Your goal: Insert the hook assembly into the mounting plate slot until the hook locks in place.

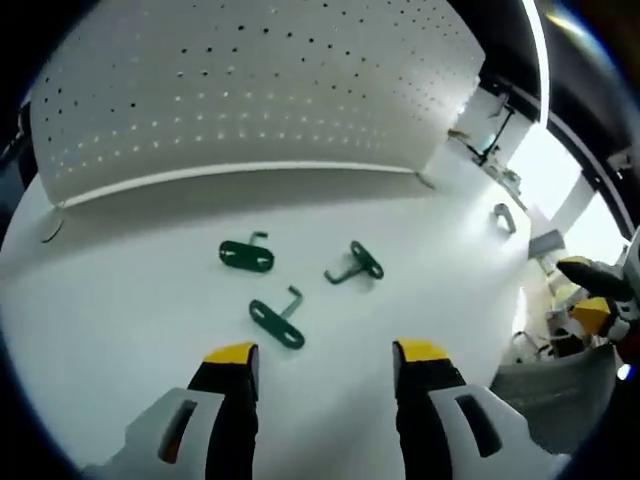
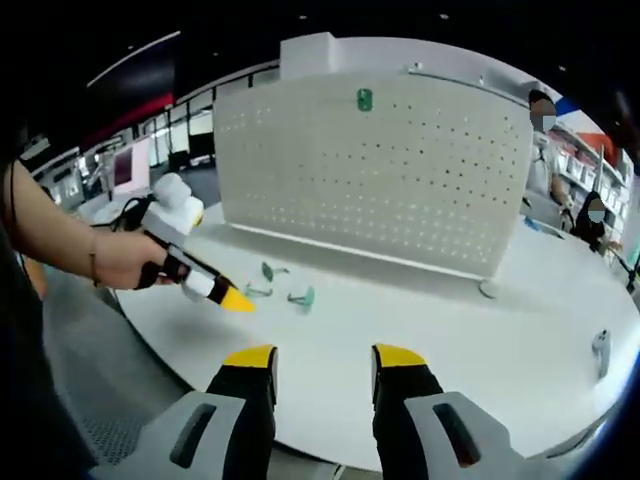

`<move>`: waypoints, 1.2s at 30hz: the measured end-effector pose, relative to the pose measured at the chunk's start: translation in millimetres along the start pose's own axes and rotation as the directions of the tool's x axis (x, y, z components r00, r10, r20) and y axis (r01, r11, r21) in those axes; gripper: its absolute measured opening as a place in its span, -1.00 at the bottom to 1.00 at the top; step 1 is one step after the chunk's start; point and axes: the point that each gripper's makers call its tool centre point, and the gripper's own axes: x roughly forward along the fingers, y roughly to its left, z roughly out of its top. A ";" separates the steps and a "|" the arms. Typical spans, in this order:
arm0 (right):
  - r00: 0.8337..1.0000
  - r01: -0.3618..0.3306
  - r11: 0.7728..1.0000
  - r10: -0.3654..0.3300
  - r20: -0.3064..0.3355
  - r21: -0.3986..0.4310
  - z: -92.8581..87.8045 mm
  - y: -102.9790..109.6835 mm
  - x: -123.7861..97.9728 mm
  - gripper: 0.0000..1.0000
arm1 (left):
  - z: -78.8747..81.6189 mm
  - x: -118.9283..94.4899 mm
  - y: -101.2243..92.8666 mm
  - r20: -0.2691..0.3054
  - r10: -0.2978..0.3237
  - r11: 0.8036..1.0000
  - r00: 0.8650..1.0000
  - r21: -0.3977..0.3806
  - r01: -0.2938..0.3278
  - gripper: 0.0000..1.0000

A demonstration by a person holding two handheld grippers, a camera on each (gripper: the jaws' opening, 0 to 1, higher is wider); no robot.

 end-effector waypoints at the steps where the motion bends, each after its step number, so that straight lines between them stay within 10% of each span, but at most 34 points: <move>1: 1.000 0.001 1.000 -0.001 0.000 0.006 -0.4 -0.5 0.1 -0.27 | -0.1 1.8 1.6 -0.001 0.006 1.000 1.000 0.003 -0.006 -0.02; 18: 1.000 0.011 0.998 -0.010 -0.021 0.069 -9.3 -8.4 3.1 -0.30 | 3.9 12.2 29.1 -0.005 0.129 0.991 0.992 0.044 -0.129 -0.72; 36: 1.000 -0.007 0.997 0.009 -0.026 0.075 -10.1 -2.5 5.2 -0.33 | 9.4 11.0 31.9 0.005 0.085 0.993 0.996 0.082 -0.085 -0.92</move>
